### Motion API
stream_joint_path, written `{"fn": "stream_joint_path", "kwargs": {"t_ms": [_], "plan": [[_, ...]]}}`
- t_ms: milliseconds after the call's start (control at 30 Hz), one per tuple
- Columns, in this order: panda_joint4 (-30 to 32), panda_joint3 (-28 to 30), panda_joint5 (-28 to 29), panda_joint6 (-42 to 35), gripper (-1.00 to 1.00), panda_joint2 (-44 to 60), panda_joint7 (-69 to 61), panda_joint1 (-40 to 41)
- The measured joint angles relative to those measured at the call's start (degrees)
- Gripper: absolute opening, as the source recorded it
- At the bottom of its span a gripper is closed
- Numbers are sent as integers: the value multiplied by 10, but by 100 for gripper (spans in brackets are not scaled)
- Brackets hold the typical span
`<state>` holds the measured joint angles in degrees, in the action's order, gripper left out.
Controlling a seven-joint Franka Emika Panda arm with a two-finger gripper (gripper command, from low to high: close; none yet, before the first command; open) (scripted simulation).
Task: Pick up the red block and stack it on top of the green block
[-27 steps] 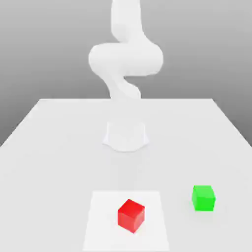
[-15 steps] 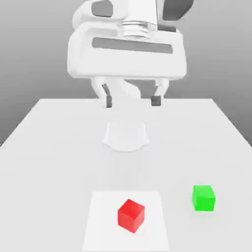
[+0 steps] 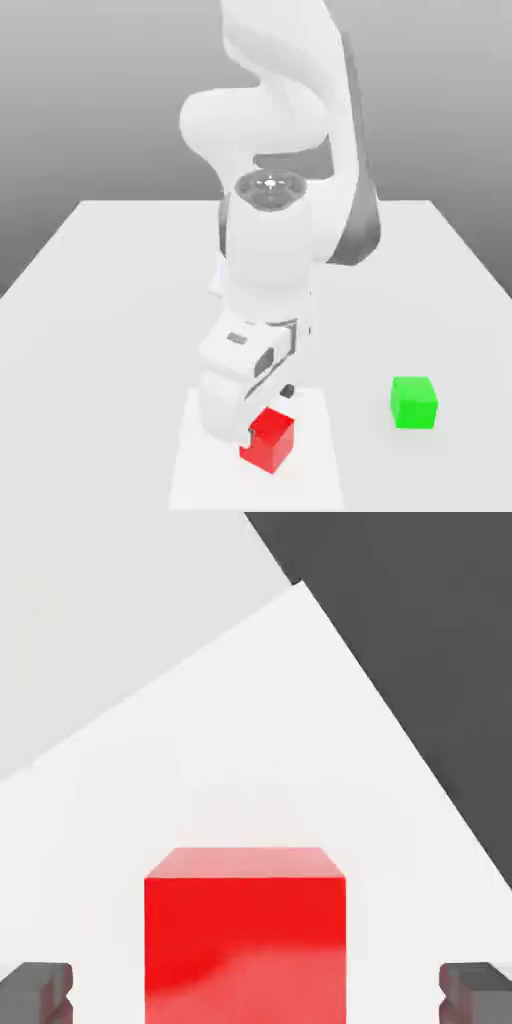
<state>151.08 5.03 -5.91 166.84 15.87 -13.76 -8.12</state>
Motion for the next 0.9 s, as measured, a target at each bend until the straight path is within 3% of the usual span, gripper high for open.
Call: {"fn": "stream_joint_path", "kwargs": {"t_ms": [33,267,467,767,900], "plan": [[-2,-5,-3,10,-100,11,-2,4],[-1,-5,-1,7,-100,9,-1,4],[16,10,39,-83,-100,-98,34,-12],[38,-81,48,-142,-100,-181,195,-191],[40,-85,63,-102,-100,-142,233,-216]]}}
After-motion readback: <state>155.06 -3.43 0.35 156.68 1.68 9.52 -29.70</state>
